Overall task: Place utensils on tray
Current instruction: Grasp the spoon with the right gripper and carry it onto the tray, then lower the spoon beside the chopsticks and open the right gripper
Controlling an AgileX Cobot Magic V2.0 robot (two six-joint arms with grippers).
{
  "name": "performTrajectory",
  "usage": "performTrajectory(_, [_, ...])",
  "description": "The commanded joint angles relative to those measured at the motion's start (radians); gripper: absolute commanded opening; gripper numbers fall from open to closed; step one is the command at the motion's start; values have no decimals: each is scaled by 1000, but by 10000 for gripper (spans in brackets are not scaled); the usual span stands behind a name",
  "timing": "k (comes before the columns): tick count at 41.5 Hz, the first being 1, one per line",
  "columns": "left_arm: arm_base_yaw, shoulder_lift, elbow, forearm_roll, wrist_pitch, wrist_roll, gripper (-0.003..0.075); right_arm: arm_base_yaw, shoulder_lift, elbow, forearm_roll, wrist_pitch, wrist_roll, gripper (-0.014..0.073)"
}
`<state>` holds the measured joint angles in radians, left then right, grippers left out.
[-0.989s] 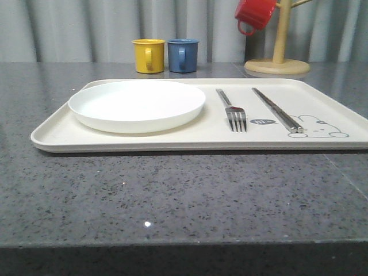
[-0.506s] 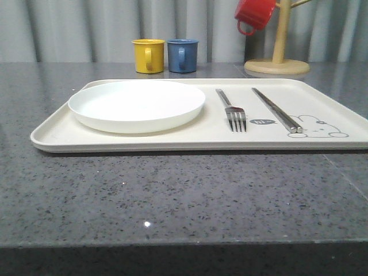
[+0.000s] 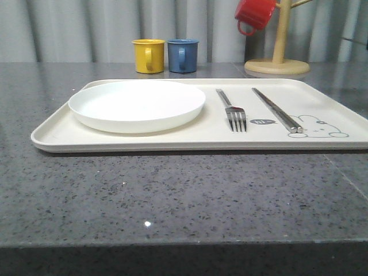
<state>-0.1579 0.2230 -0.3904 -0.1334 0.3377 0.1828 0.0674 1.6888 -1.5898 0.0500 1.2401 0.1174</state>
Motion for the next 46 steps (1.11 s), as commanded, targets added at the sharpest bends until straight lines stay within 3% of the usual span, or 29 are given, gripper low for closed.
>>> performTrajectory(1, [1,11,-27,-11,-85,-11,-19,56,-17,-31,2,59,19,-72])
performTrajectory(9, [1,11,-27,-11,-85,-11,-19,122,49,-31,2,47,65,-72])
performTrajectory(27, [1,11,-27,-11,-85,-11,-19,122,131,-31,4,53,120,-67])
performTrajectory(46, [1,11,-27,-11,-85,-11,-19,122,104,-31,37,40,113,246])
